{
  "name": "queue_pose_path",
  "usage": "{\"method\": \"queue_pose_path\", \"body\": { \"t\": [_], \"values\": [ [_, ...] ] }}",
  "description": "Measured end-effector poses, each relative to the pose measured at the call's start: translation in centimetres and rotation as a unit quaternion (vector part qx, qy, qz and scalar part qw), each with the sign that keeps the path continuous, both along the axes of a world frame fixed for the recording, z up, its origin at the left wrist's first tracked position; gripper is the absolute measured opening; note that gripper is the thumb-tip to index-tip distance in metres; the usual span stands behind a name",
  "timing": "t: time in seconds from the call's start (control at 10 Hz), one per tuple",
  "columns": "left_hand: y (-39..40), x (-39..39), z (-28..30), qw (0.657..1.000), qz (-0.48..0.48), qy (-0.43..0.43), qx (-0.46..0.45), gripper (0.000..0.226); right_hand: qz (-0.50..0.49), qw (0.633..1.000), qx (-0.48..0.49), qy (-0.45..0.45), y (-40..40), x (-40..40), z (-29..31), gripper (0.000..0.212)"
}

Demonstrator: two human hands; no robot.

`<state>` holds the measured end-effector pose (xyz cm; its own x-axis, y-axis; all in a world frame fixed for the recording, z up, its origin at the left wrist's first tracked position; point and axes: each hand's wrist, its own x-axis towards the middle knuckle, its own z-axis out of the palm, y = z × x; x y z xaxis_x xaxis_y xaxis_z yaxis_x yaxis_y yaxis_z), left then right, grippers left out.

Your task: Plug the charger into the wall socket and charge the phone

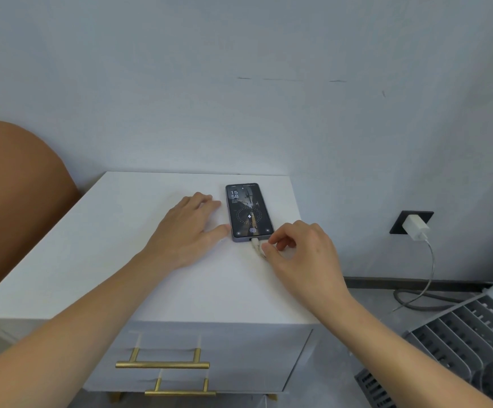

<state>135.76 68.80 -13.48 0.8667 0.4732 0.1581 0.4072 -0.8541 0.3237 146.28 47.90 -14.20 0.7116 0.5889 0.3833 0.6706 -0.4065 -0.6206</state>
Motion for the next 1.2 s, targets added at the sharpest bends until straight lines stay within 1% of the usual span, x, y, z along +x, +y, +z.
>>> {"method": "queue_pose_path", "body": {
  "t": [0.9,1.1,1.2],
  "values": [
    [-0.2,0.0,0.2,1.0,0.003,-0.001,-0.005,0.093,0.032,0.999,0.008,0.011,-0.7,1.2,-0.2,0.009],
    [-0.3,-0.1,0.3,1.0,0.006,-0.001,-0.012,0.092,0.039,0.999,0.012,0.02,-0.7,1.4,-0.2,0.009],
    [-0.2,0.1,0.2,1.0,0.01,-0.002,-0.014,0.092,0.04,0.998,0.012,0.045,-0.8,2.0,0.2,0.011]
  ]
}}
